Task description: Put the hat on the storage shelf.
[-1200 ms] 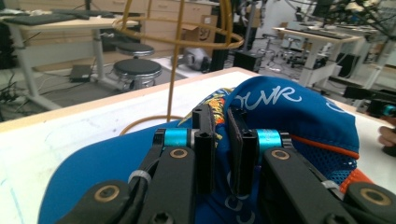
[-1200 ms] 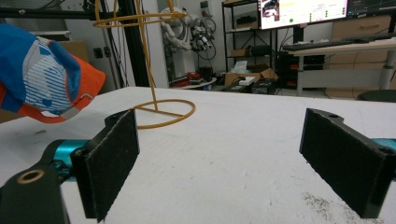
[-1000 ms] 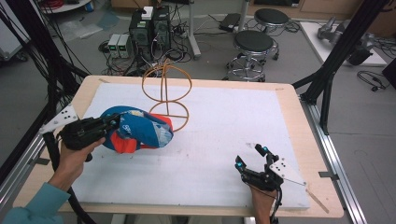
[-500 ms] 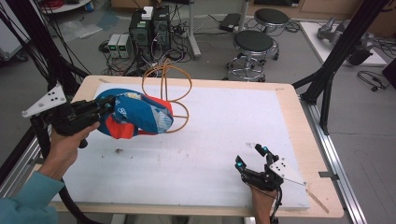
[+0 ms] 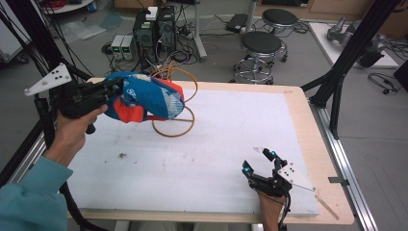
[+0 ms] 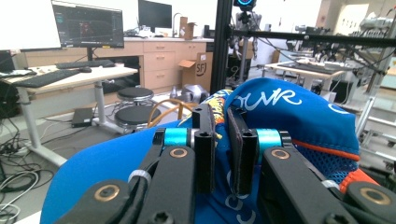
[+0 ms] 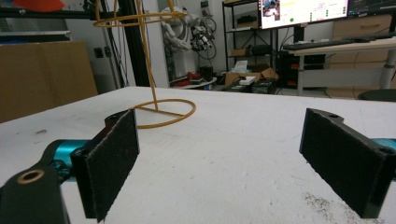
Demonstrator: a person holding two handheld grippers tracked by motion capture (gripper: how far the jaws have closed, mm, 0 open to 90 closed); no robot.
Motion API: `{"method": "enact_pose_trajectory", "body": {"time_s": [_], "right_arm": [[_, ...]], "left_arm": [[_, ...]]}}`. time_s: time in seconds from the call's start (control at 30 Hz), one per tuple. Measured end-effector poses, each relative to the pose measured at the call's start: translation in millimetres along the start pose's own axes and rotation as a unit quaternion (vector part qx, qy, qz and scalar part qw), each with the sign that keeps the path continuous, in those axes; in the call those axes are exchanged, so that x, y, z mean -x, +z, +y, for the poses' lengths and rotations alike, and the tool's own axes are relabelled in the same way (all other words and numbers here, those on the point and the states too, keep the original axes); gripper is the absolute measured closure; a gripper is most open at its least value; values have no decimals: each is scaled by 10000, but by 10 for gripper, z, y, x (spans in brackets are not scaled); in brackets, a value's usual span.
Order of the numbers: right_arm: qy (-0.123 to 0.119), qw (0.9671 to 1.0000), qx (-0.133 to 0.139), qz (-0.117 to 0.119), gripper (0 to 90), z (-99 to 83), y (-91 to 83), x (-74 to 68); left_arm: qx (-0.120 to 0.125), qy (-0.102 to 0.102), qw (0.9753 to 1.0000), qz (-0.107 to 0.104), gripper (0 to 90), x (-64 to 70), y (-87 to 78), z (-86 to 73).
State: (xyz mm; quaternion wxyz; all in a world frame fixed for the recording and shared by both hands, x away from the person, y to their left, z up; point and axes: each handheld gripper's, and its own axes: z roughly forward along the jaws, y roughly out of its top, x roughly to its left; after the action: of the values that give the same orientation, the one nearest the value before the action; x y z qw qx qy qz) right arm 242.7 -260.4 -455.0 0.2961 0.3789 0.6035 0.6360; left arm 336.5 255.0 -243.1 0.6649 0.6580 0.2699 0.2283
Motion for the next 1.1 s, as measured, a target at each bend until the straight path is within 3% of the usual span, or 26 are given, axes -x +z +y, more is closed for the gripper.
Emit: {"method": "enact_pose_trajectory", "body": {"time_s": [0.5,0.9,1.1], "right_arm": [[8,10000,-19,12,108,1,0,6],[7,10000,-17,-8,109,2,6,5],[15,10000,-35,11,109,3,4,9]], "left_arm": [[-25,6,10000,48,824,-105,523,189],[-96,-163,9996,216,824,-245,926,156],[-314,-130,9988,342,823,-272,1138,121]]}}
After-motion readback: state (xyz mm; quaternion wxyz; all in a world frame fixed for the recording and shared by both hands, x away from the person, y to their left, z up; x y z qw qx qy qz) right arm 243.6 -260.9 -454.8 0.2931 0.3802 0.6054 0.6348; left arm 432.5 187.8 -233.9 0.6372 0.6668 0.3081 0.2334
